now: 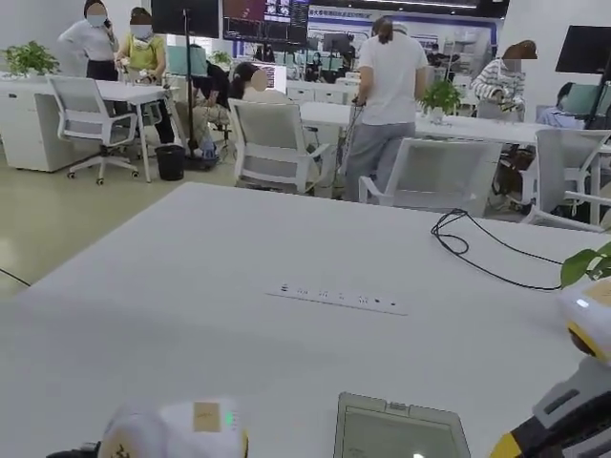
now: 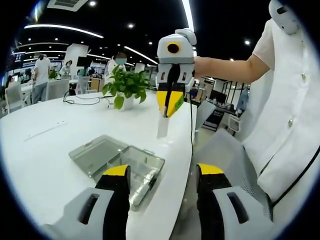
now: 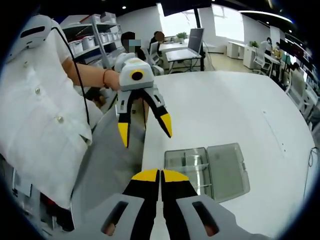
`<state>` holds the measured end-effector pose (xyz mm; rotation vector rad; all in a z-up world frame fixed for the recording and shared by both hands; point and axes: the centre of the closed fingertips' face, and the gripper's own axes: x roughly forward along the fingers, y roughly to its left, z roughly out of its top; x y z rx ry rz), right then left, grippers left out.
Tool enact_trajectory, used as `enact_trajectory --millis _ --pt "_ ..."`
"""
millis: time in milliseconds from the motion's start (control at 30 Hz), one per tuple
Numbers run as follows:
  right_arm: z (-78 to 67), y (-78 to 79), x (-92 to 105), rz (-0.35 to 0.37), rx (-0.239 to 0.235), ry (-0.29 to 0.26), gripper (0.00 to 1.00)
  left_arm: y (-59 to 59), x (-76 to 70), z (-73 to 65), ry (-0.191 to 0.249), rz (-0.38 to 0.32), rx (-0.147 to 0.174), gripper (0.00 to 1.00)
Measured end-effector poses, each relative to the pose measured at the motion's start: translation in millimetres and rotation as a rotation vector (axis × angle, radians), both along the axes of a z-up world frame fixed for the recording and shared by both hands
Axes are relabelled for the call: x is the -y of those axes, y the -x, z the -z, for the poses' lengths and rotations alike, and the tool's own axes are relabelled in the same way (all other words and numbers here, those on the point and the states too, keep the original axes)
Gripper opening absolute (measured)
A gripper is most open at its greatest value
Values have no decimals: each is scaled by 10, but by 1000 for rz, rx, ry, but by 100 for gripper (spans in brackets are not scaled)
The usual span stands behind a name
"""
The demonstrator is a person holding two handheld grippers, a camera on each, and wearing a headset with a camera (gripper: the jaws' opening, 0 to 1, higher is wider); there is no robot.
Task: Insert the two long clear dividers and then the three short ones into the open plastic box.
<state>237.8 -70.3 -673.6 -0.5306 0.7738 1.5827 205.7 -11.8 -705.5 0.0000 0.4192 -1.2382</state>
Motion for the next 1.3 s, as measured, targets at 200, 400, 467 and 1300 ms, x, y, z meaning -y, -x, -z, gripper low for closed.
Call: enact_trajectory --millis 200,400,467,1300 --pt "59 -91 -35 21 17 1 3 -17 -58 61 -11 -17 3 62" --pt "196 -247 -48 48 37 2 3 -23 -106 145 -40 -32 7 71" --pt "225 -273 -72 56 39 0 3 -24 -125 158 -40 -36 7 75" --pt "750 -409 -103 97 49 25 3 -25 -194 323 -67 -58 -14 100"
